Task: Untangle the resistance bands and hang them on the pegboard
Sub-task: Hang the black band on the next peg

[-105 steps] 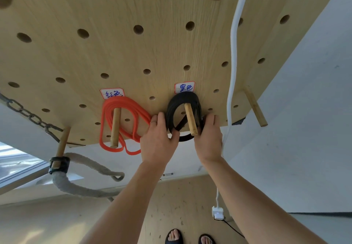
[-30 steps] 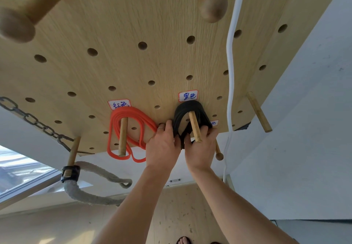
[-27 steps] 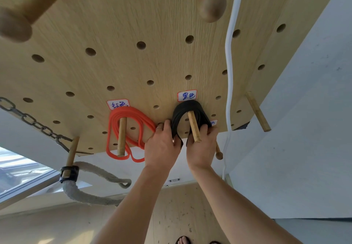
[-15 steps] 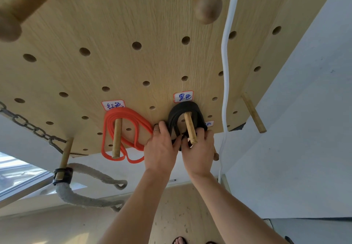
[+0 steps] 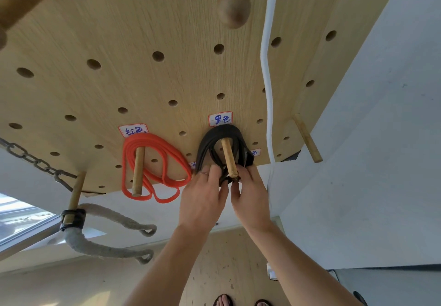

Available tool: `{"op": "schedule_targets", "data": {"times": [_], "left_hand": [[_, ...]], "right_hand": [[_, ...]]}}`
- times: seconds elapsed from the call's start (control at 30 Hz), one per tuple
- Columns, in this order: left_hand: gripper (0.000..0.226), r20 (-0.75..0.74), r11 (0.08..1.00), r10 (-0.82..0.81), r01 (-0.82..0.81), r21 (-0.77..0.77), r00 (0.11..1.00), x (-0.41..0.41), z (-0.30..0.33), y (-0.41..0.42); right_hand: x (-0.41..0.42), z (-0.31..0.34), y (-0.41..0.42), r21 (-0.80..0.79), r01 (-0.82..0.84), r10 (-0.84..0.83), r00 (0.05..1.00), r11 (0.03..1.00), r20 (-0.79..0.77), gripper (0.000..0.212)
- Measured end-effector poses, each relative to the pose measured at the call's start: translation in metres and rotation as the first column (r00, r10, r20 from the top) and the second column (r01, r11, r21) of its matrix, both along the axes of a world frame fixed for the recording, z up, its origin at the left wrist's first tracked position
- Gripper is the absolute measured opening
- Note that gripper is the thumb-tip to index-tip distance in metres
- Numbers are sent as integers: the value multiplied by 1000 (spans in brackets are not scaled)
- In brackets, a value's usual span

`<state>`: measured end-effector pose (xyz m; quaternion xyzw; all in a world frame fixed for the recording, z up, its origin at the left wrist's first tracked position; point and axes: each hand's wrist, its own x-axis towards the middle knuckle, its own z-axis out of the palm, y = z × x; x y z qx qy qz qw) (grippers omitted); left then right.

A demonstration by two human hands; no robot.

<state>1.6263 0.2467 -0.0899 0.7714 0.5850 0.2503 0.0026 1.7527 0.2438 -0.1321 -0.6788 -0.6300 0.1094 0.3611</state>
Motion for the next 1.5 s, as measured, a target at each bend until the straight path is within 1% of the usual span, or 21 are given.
{"op": "schedule_targets", "data": {"times": [0.1, 0.17, 0.27, 0.4, 0.47, 0.53, 0.6, 0.7, 0.77, 0.83, 0.87, 0.97, 1.03, 1.1, 1.17, 1.27, 1.33, 1.5], "left_hand": [[23, -61, 991, 36, -44, -128, 997, 9, -3, 2], [30, -77, 971, 65, -81, -227, 995, 15, 0, 5], [33, -109, 962, 91, -116, -247, 990, 24, 5, 13], [23, -199, 964, 55, -104, -245, 979, 33, 6, 12], [30, -220, 955, 43, -105, -277, 975, 38, 10, 7], [40, -206, 951, 65, -124, -285, 976, 42, 15, 5], [33, -188, 944, 97, -150, -294, 977, 46, 22, 8], [30, -53, 903, 180, -186, -387, 982, 52, 22, 17], [27, 32, 866, 249, -207, -456, 968, 55, 19, 24], [31, 84, 839, 302, -223, -496, 950, 55, 17, 29], [31, 87, 838, 305, -224, -498, 948, 55, 17, 31], [22, 31, 849, 274, -227, -477, 961, 50, 20, 30], [14, -13, 876, 234, -216, -432, 972, 46, 18, 30], [13, -58, 897, 192, -199, -396, 980, 42, 14, 30], [18, -53, 898, 186, -192, -396, 981, 41, 12, 31], [22, 37, 902, 193, -162, -399, 980, 42, 12, 34], [24, 27, 916, 168, -146, -373, 985, 42, 10, 33], [34, 57, 897, 198, -158, -412, 978, 42, 4, 29]], "right_hand": [[9, 2, -3, -24, -46, 47, 997, 999, 54, 39], [14, 4, -3, -52, -84, 87, 995, 995, 56, 44], [17, 6, -3, -123, -122, 131, 989, 985, 67, 48], [20, 7, -2, -178, -124, 135, 989, 976, 54, 49], [21, 9, -1, -214, -144, 155, 987, 966, 34, 48], [22, 10, -1, -241, -174, 183, 983, 955, 16, 47], [23, 10, 0, -252, -193, 200, 980, 948, 2, 44], [26, 11, 1, -268, -205, 209, 978, 941, -15, 38], [28, 12, 0, -287, -214, 221, 975, 934, -8, 39], [29, 15, -1, -299, -216, 231, 973, 930, 18, 42], [30, 16, -1, -302, -209, 229, 973, 930, 30, 42], [30, 21, 0, -312, -166, 197, 978, 935, 72, 42], [27, 25, 0, -323, -147, 190, 976, 935, 105, 44], [22, 28, 2, -333, -161, 212, 969, 929, 123, 42], [18, 32, 8, -357, -210, 256, 963, 910, 85, 38], [18, 38, 18, -406, -277, 293, 956, 871, -22, 30], [21, 41, 20, -433, -274, 270, 960, 859, -72, 27], [23, 43, 14, -502, -267, 198, 962, 822, -188, 22]]}}
